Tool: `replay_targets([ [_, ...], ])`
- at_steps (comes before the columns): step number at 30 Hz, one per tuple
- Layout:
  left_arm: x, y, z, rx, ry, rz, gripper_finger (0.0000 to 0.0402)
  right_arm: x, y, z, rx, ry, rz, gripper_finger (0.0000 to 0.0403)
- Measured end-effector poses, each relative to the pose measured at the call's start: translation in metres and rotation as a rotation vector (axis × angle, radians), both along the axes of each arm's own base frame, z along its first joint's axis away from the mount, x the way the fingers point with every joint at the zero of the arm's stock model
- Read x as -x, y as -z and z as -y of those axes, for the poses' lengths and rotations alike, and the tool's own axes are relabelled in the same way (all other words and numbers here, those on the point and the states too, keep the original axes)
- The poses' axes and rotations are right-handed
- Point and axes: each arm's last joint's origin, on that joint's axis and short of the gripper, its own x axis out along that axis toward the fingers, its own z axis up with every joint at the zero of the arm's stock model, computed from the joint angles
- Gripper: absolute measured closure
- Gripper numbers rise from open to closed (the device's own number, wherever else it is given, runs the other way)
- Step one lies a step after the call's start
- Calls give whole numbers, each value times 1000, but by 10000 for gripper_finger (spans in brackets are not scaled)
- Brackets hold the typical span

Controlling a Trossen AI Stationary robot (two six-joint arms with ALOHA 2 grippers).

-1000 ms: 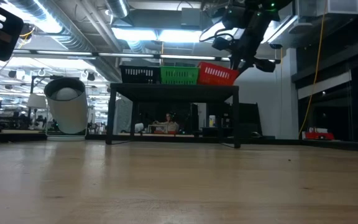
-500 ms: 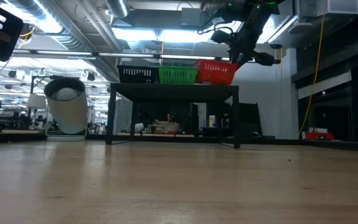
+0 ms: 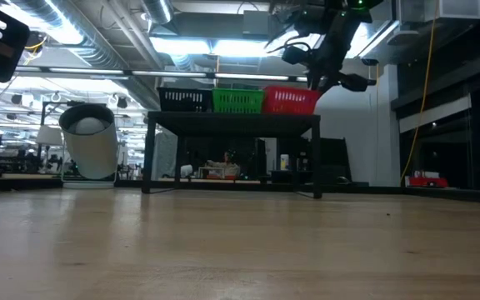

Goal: Pick & Place Office Desk Supplies
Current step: Put the red bin with spring keychains on the shelf

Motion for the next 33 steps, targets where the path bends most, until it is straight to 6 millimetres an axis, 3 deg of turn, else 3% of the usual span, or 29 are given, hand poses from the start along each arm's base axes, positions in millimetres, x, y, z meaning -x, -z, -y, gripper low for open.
replay_targets([
  [13,0,0,0,0,-2,1,258,-2,4,1,-7,-9,-10,381],
  [33,0,0,0,-1,-2,0,258,-3,2,2,16,-13,-3,239],
])
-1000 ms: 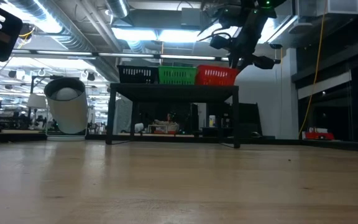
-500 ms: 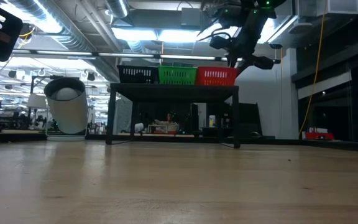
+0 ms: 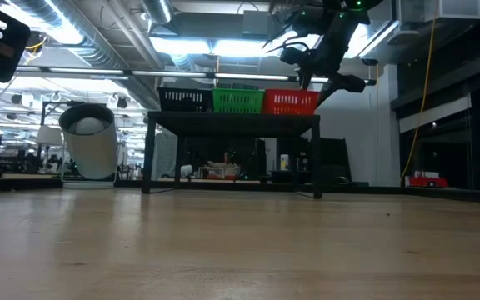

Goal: Pick & Place Office Desk Supplies
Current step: Put the red bin with spring keychains on the shelf, then return to Home Position

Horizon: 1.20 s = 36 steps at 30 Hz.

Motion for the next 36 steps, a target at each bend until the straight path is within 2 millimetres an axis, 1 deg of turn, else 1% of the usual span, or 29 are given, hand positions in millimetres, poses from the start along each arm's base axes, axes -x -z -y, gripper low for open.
replay_targets([
  [2,0,0,0,0,0,0,258,0,-5,0,5,-4,9,227],
  [6,0,0,0,0,0,0,258,-1,-23,0,29,-12,37,209],
  [11,0,0,0,1,0,0,258,4,-57,-3,93,-10,43,200],
  [15,0,0,0,0,0,0,258,12,-89,-14,162,-16,9,201],
  [17,0,0,0,0,0,0,258,17,-101,-21,189,-6,-21,202],
  [21,0,0,0,0,0,0,258,27,-125,-33,227,-1,-28,201],
  [24,0,0,0,-11,-2,4,258,33,-146,-46,323,-31,-34,202],
  [26,0,-1,-1,-30,-21,20,258,35,-161,-58,400,-87,-22,202],
  [28,-1,-4,-1,-49,-39,55,258,34,-173,-75,473,-172,-1,201],
  [30,-2,-9,0,-101,-17,105,258,32,-182,-94,557,-277,7,202],
  [32,1,-18,0,-150,46,154,258,31,-189,-123,650,-384,-6,203],
  [34,7,-33,-3,-123,75,197,258,33,-194,-155,733,-477,-2,204],
  [36,17,-47,-8,-114,75,210,258,35,-195,-185,809,-566,0,206],
])
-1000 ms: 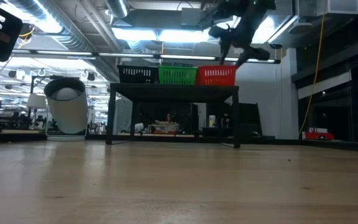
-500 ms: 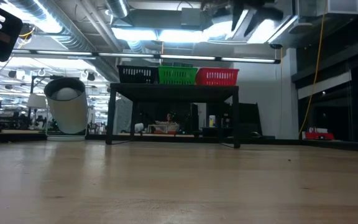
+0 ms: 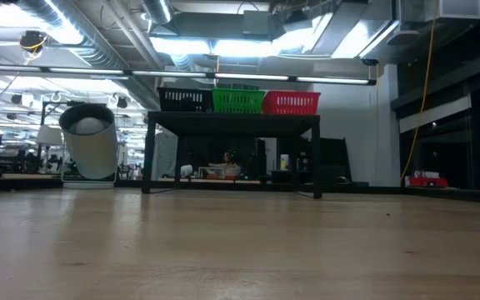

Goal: Pick & Place Office Desk Supplies
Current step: Return to Home Position

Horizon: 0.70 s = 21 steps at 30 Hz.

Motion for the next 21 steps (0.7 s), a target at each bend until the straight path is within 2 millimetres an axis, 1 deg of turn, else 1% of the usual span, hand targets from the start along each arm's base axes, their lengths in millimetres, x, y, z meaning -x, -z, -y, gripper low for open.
replay_targets([
  [3,20,-19,-13,-40,-25,25,258,8,-2,-44,94,-95,16,206],
  [7,41,-50,-40,25,-54,101,258,22,0,-101,163,-217,66,207],
  [9,49,-56,-54,41,-59,105,258,28,4,-126,179,-276,77,207],
  [11,56,-56,-64,28,-40,79,258,35,9,-149,209,-321,86,207],
  [14,61,-56,-74,49,-48,59,258,46,20,-174,288,-427,13,207],
  [17,64,-60,-78,82,-55,75,258,55,25,-188,246,-433,46,207],
  [21,66,-59,-82,108,-56,53,258,59,33,-207,169,-556,-15,207],
])
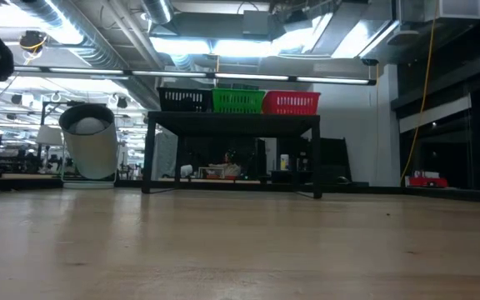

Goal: Pick & Place Office Desk Supplies
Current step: Return to Home Position

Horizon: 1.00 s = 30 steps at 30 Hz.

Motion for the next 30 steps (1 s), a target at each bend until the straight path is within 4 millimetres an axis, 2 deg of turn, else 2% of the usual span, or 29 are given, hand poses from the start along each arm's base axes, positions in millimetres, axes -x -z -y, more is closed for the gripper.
replay_targets([
  [5,-1,1,4,159,62,-56,258,-2,5,-7,-31,58,38,207],
  [6,-1,2,7,108,138,-55,258,-1,7,-8,-32,64,39,207],
  [8,3,5,12,-56,417,-28,259,5,10,-12,-14,72,57,207],
  [10,8,2,14,-70,647,9,259,17,14,-16,7,77,101,207],
  [12,13,2,11,-54,769,30,259,29,22,-21,40,81,161,207],
  [14,15,7,7,-63,765,67,259,36,38,-27,72,77,189,207],
  [17,13,21,1,-27,642,35,259,40,74,-32,82,93,214,207],
  [20,13,34,-5,-28,595,26,259,47,107,-20,70,137,276,207],
  [23,15,35,-12,3,592,61,259,54,144,-4,22,180,335,207],
  [26,16,36,-18,15,581,62,259,62,171,14,-71,219,419,207],
  [30,16,38,-21,11,570,55,259,62,204,19,-165,258,503,207],
])
